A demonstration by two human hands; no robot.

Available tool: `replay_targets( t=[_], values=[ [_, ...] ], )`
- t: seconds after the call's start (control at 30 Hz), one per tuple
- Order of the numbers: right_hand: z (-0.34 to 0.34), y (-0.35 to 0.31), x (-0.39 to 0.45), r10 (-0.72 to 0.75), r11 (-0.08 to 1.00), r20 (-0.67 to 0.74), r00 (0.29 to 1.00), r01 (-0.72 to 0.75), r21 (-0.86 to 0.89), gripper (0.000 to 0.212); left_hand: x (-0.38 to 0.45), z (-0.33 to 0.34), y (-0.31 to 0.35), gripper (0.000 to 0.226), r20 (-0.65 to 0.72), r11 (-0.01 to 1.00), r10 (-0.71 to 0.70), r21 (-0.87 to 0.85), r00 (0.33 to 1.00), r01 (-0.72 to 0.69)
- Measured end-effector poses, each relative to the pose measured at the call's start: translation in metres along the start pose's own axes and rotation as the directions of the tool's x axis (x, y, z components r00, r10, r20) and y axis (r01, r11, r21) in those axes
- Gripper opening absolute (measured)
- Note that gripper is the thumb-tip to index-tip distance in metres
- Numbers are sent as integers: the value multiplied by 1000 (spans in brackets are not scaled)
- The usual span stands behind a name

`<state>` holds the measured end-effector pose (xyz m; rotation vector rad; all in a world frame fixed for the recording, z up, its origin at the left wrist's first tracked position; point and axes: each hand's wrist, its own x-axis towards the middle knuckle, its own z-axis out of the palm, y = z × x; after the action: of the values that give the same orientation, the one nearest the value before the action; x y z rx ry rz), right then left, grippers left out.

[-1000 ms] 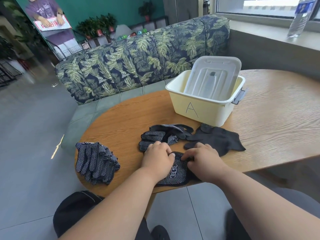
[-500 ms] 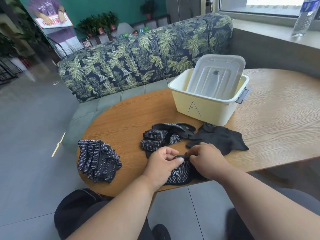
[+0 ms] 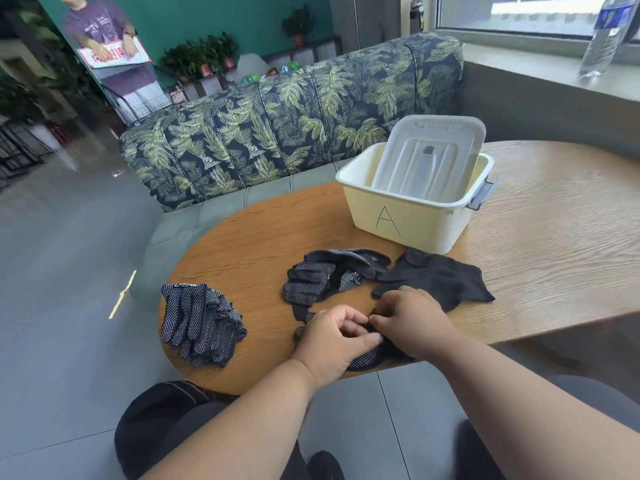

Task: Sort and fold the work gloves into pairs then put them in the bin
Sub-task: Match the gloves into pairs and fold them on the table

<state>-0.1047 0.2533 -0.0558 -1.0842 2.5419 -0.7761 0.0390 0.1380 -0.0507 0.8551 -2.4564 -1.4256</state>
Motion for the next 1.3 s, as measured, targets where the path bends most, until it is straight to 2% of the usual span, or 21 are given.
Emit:
replay_targets(
  t=[0.1, 0.17, 0.23, 0.3, 0.47, 0.57, 0.67, 0.77, 0.87, 1.1, 1.3],
  values=[
    [-1, 0, -2, -12, 1000, -16, 1000, 12, -13, 21, -6, -6, 1, 17, -3, 1000, -12, -14, 1000, 12],
    [-2, 0, -3, -42, 999, -43, 998, 42, -11, 21, -11, -11, -4, 14, -108, 992, 36, 124, 994, -23],
    [-1, 0, -4, -91, 996, -62, 994, 90, -25, 17, -19, -18, -9, 16, -179, 957, 107, 285, 978, -53],
    [1, -2, -6, -152, 987, -79, 985, 147, -56, 6, -27, -28, -15, 19, -176, 936, 118, 349, 977, -50],
    [2, -11, -10, -220, 961, -14, 975, 215, -172, 19, -42, -47, -19, 27, -137, 887, 18, 459, 990, 48],
    [1, -16, -17, -201, 959, 1, 980, 197, -203, 16, -49, -45, -9, 41, -226, 787, -13, 598, 974, 149],
    [1, -21, -24, -174, 959, 5, 985, 171, -227, 38, -51, -41, -4, 54, -273, 639, -69, 726, 959, 253],
    [3, -28, -30, -143, 936, 25, 989, 143, -323, 62, -55, -38, -5, 60, -290, 574, -29, 779, 957, 254],
    [7, -32, -33, -123, 916, 6, 992, 115, -384, 72, -56, -33, -7, 61, -313, 523, 10, 811, 950, 262],
    [11, -38, -31, -88, 901, 1, 996, 80, -426, 84, -52, -38, -5, 36, -191, 676, -86, 710, 978, 198],
    [10, -38, -32, -84, 910, 5, 996, 78, -407, 80, -53, -41, -11, 39, -80, 791, -47, 606, 996, 86]
  ],
)
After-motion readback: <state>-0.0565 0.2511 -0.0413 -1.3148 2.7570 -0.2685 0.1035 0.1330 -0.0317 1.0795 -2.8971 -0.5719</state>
